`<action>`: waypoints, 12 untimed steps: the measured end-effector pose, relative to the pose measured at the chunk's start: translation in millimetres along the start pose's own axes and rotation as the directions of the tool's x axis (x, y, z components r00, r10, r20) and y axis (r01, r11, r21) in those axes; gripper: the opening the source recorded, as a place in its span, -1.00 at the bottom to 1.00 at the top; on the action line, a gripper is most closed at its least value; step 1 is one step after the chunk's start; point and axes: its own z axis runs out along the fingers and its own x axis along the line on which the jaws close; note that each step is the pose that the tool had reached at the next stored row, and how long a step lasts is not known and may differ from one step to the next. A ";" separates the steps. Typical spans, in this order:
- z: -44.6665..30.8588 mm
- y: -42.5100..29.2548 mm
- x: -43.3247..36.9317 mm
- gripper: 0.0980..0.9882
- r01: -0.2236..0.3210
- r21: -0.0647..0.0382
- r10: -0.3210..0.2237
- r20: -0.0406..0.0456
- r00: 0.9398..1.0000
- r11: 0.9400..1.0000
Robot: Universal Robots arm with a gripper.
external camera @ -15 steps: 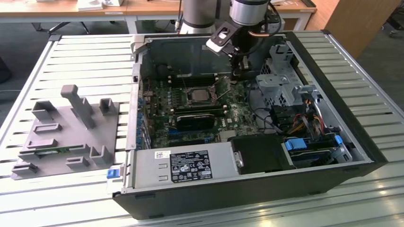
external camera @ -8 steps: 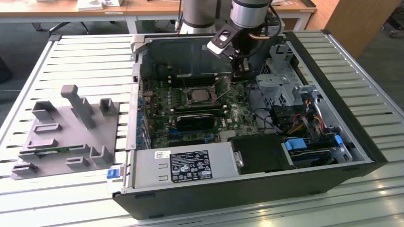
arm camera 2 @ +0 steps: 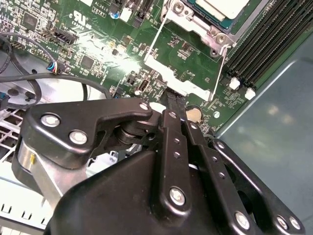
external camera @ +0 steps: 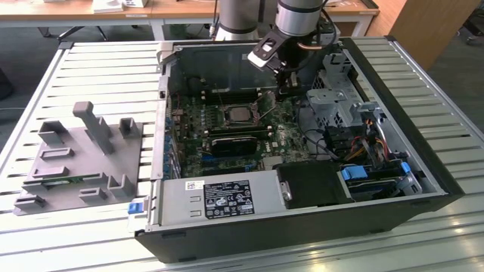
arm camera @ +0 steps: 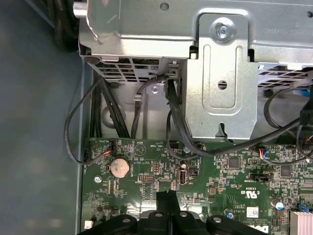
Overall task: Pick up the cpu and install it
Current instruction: 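Close the cpu cover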
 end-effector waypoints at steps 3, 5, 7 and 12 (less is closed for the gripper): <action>0.2 -0.6 0.0 -0.98 0.000 0.000 0.000 0.000 1.000 1.000; 0.2 -1.5 0.0 -0.98 0.000 0.000 0.000 0.000 1.000 1.000; 0.2 -2.7 0.1 -0.98 0.000 0.000 0.000 0.000 1.000 1.000; 0.2 -4.8 0.1 -0.98 0.000 0.000 0.000 0.000 1.000 1.000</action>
